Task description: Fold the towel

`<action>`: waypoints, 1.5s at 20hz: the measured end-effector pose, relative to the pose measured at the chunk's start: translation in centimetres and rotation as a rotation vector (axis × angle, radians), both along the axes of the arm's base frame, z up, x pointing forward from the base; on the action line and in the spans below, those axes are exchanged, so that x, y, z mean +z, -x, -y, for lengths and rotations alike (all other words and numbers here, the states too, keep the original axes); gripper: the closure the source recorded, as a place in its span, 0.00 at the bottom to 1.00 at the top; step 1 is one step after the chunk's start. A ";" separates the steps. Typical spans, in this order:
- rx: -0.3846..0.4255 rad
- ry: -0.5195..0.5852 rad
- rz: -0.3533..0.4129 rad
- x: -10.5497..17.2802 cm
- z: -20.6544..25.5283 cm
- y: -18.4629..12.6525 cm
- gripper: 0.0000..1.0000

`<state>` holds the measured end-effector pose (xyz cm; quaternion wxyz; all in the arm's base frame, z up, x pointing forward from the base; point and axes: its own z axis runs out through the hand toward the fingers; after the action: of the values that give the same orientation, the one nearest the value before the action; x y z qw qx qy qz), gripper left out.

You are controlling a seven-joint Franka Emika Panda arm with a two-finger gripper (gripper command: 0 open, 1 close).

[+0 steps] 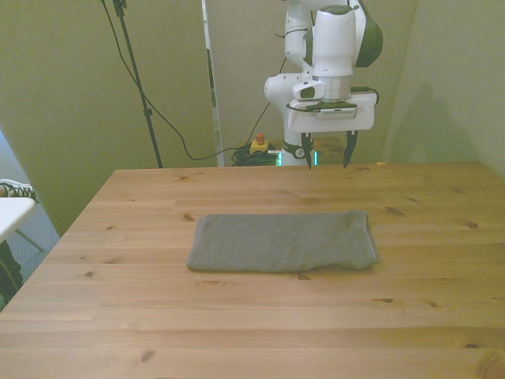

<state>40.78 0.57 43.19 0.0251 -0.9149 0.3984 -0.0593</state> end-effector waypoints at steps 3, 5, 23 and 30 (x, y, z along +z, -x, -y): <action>0.004 -0.017 0.011 0.2 0.0 -0.3 0.00; -0.017 -0.011 0.052 1.3 -0.8 -1.8 0.00; -0.193 0.301 0.002 -4.5 -12.6 -17.9 0.00; -0.184 0.361 -0.019 -6.2 -13.1 -20.3 0.00</action>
<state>61.08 13.66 37.03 -0.1484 -0.8650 0.4633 -0.1231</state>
